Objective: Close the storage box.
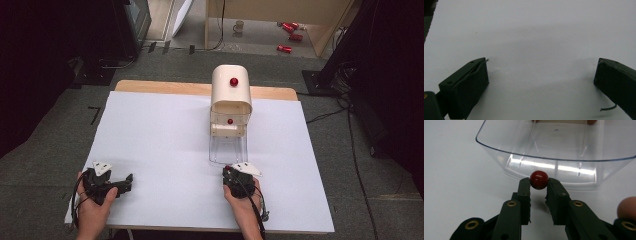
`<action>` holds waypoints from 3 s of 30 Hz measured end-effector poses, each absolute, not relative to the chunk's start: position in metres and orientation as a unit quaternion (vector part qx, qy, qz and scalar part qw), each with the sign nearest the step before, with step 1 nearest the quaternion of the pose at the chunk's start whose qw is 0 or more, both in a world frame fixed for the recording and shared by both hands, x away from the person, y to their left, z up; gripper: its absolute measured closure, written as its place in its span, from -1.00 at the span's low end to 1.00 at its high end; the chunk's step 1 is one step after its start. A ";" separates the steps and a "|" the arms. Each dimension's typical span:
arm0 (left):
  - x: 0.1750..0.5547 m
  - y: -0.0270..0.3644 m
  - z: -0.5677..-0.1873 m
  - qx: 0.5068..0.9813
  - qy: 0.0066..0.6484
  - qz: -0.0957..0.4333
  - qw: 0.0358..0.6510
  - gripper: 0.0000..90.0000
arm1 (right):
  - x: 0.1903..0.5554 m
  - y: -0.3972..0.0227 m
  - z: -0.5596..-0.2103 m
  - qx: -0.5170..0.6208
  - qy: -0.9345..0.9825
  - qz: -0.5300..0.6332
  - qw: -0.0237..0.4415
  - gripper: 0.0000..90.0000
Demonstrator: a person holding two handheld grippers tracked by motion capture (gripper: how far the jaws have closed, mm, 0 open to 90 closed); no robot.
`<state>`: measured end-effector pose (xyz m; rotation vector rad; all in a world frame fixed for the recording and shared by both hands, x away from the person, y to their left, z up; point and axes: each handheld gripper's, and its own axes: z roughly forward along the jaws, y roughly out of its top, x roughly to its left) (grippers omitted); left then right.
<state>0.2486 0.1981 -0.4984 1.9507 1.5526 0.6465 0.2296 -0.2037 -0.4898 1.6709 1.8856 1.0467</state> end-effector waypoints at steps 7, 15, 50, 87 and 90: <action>0.249 0.198 -0.498 0.727 0.579 0.241 0.279 -1.00 | 0.232 -0.207 -0.479 0.597 0.671 0.386 0.210 0.67; 0.249 0.198 -0.498 0.727 0.579 0.241 0.279 -1.00 | 0.239 -0.207 -0.470 0.595 0.666 0.395 0.216 0.67; 0.249 0.198 -0.498 0.727 0.579 0.241 0.279 -1.00 | 0.293 -0.206 -0.463 0.605 0.662 0.382 0.225 0.67; 0.249 0.198 -0.498 0.727 0.579 0.241 0.279 -1.00 | 0.329 -0.207 -0.474 0.608 0.650 0.388 0.239 0.63; 0.249 0.198 -0.498 0.727 0.579 0.241 0.279 -1.00 | 0.329 -0.208 -0.475 0.607 0.651 0.385 0.242 0.52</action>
